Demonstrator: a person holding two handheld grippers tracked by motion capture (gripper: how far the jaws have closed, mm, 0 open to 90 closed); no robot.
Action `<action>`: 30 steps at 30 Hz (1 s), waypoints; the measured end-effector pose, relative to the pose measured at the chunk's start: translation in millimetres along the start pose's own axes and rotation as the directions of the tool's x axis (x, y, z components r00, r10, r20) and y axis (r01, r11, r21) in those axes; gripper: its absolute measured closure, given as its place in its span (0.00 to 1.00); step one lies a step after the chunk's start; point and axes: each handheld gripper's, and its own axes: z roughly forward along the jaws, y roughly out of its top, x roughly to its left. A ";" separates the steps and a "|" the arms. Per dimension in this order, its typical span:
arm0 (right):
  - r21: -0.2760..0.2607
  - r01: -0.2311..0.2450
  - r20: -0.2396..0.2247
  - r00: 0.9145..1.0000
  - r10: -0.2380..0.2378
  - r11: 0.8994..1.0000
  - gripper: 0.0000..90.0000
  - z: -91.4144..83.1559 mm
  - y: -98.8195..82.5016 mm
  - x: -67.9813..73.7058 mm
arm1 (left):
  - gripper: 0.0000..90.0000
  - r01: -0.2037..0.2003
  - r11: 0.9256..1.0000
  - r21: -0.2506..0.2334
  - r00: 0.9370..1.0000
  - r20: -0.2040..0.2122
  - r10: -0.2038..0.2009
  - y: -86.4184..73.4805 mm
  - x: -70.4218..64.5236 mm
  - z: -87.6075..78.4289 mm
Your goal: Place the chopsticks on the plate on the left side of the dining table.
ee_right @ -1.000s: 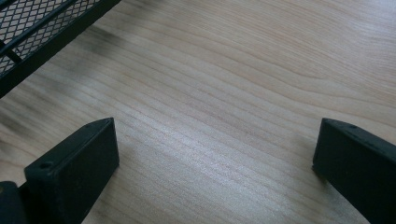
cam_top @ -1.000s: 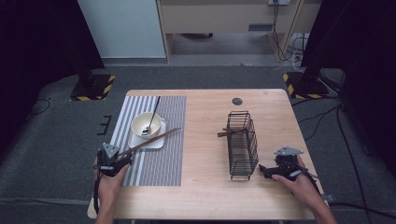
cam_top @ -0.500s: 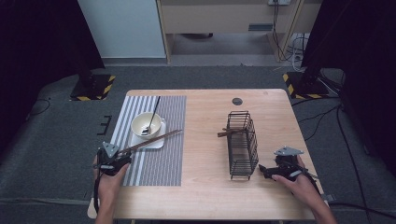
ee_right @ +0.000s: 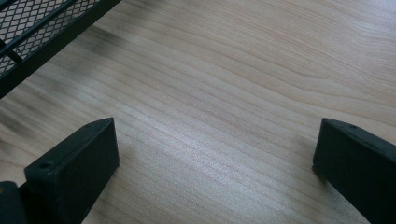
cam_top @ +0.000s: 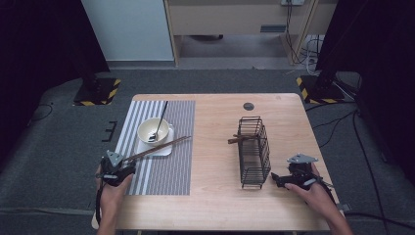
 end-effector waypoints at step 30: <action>-0.003 -0.006 0.001 1.000 0.006 1.000 0.00 0.0 -0.1 0.8 | 0.37 0.025 1.000 0.006 0.999 -0.031 -0.024 2.3 4.9 5.7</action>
